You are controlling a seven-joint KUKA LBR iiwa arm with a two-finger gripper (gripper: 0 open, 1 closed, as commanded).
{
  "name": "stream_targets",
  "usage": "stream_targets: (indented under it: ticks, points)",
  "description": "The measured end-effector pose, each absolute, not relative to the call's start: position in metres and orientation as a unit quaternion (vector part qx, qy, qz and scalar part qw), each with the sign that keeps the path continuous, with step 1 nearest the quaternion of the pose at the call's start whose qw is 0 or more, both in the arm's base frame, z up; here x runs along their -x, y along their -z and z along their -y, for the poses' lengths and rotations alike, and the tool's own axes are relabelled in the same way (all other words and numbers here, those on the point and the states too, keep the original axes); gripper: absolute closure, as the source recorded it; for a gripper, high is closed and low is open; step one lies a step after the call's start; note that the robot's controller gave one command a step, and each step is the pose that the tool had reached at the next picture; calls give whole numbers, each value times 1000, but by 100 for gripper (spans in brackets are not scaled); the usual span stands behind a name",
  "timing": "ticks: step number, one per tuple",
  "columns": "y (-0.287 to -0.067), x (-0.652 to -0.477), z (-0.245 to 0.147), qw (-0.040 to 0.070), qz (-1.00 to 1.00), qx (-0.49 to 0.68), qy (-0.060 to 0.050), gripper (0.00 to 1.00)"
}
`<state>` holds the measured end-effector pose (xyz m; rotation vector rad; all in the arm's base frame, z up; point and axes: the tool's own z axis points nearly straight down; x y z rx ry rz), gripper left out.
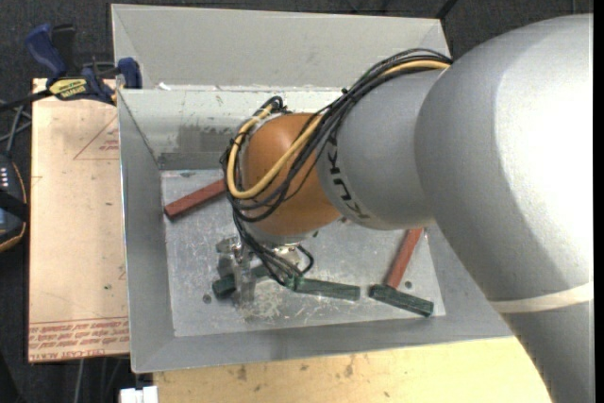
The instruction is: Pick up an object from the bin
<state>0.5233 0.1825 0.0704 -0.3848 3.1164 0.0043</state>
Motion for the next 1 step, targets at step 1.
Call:
stream_targets:
  ticks: [1]
  points:
    - [-268, -509, -195, 4, -992, 129, -1, 100]
